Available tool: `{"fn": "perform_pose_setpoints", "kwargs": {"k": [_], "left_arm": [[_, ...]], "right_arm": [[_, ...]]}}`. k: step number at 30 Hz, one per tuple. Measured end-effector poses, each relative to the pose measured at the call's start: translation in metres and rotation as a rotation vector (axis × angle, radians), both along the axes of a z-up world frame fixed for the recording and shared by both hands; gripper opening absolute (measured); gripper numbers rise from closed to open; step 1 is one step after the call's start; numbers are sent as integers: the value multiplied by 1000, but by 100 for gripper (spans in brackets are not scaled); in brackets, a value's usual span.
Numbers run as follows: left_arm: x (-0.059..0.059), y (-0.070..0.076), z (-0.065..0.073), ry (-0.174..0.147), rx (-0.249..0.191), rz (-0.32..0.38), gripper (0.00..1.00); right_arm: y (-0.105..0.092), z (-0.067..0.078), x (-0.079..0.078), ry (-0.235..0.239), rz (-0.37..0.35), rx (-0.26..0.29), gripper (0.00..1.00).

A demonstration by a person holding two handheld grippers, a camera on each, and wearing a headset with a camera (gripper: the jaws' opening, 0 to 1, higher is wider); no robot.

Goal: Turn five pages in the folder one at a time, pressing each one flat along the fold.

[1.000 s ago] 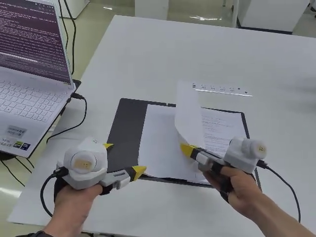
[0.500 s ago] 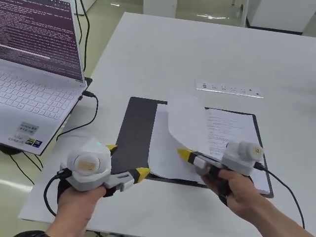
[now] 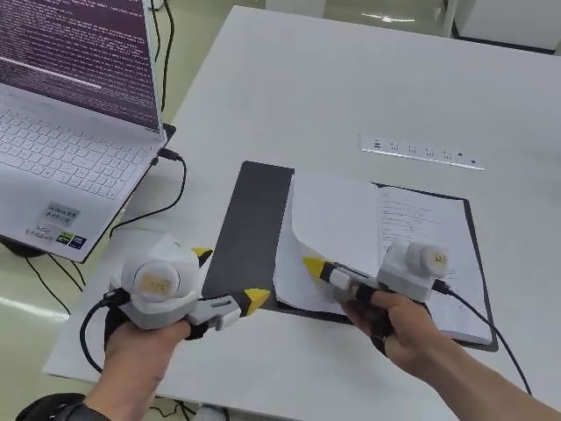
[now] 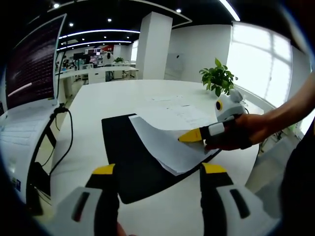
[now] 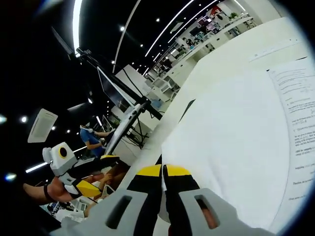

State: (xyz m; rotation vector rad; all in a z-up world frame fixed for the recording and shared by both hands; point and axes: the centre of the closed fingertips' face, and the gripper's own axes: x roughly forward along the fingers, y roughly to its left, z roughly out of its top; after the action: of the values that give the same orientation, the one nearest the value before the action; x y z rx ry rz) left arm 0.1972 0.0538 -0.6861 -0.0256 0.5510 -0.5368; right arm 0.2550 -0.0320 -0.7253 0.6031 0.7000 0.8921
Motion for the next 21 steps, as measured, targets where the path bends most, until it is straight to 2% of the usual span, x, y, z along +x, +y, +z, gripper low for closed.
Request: {"fn": "perform_pose_setpoints", "kwargs": {"k": [6, 21], "left_arm": [[-1, 4, -3, 6, 4, 2, 67], [-2, 12, -11, 29, 1, 16, 67]], "right_arm": [[9, -11, 1, 21, 6, -22, 0], [14, -37, 1, 77, -6, -46, 0]]}}
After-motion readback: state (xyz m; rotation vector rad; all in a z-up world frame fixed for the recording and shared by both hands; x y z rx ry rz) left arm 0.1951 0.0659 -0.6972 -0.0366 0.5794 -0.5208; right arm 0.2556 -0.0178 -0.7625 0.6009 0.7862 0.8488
